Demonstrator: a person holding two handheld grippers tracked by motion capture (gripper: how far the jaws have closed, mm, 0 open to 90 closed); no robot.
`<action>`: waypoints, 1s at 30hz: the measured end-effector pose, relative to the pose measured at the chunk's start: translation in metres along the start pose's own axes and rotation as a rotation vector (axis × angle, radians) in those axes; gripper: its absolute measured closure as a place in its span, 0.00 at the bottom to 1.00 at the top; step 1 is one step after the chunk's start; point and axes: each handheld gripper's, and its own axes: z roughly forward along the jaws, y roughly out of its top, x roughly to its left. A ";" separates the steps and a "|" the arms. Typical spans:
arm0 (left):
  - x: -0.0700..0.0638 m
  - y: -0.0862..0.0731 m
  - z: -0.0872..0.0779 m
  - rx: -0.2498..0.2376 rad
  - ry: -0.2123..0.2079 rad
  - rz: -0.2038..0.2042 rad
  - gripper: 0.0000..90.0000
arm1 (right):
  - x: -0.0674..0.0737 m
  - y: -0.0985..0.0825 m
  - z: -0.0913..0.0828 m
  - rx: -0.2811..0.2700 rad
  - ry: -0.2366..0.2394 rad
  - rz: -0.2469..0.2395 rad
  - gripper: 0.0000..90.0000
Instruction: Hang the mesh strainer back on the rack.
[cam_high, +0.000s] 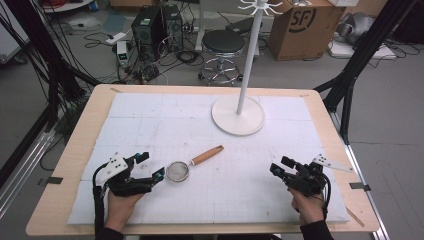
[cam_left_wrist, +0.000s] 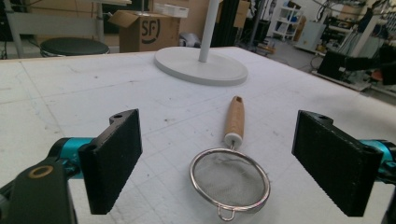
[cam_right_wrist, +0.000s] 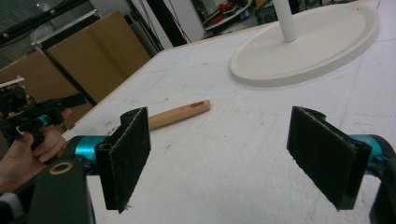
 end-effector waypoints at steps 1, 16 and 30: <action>-0.001 0.001 0.001 0.007 -0.004 -0.001 0.18 | 0.000 0.000 0.000 0.001 -0.001 0.002 0.23; -0.003 0.018 0.026 0.064 -0.064 -0.048 0.22 | 0.003 0.000 0.015 0.043 0.014 -0.028 0.23; -0.007 0.035 0.055 0.163 -0.098 -0.058 0.20 | -0.007 0.004 0.017 0.036 0.009 -0.013 0.21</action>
